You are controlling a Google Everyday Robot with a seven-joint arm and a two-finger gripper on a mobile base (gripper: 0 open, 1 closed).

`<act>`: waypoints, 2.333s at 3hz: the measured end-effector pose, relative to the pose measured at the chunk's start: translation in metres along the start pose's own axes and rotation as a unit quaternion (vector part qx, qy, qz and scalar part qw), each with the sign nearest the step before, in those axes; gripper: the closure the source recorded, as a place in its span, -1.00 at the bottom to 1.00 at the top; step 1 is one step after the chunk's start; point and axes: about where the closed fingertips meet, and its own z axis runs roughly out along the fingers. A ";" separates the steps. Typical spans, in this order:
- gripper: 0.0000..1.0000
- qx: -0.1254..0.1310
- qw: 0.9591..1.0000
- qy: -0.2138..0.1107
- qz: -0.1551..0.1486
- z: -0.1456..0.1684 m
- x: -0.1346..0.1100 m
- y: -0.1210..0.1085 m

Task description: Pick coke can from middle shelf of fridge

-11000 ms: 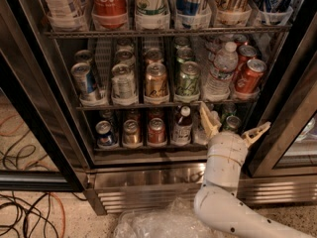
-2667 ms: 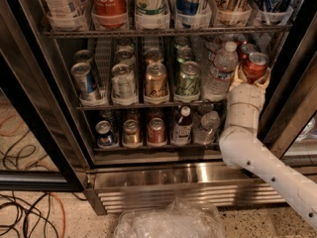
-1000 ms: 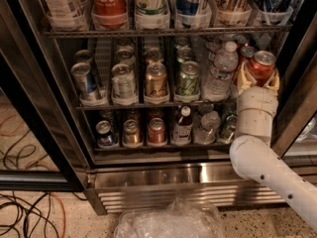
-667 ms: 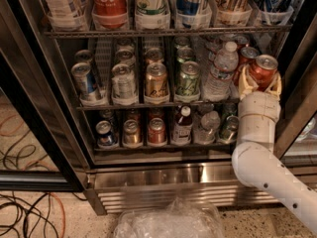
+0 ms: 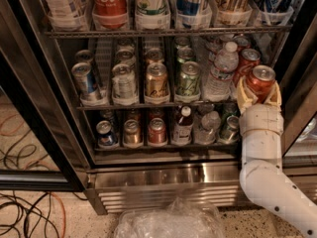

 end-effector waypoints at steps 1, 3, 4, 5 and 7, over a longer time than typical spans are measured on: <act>1.00 -0.041 0.999 0.007 -0.005 -0.021 0.000 0.007; 1.00 -0.142 0.990 0.018 0.009 -0.070 -0.012 0.019; 1.00 -0.165 0.984 -0.004 0.065 -0.084 -0.041 -0.005; 1.00 -0.189 0.974 -0.050 0.118 -0.094 -0.084 -0.025; 1.00 -0.218 0.966 -0.066 0.120 -0.100 -0.094 -0.012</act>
Offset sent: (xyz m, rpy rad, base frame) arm -0.0666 0.0466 -0.0260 -0.0938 0.0851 0.2937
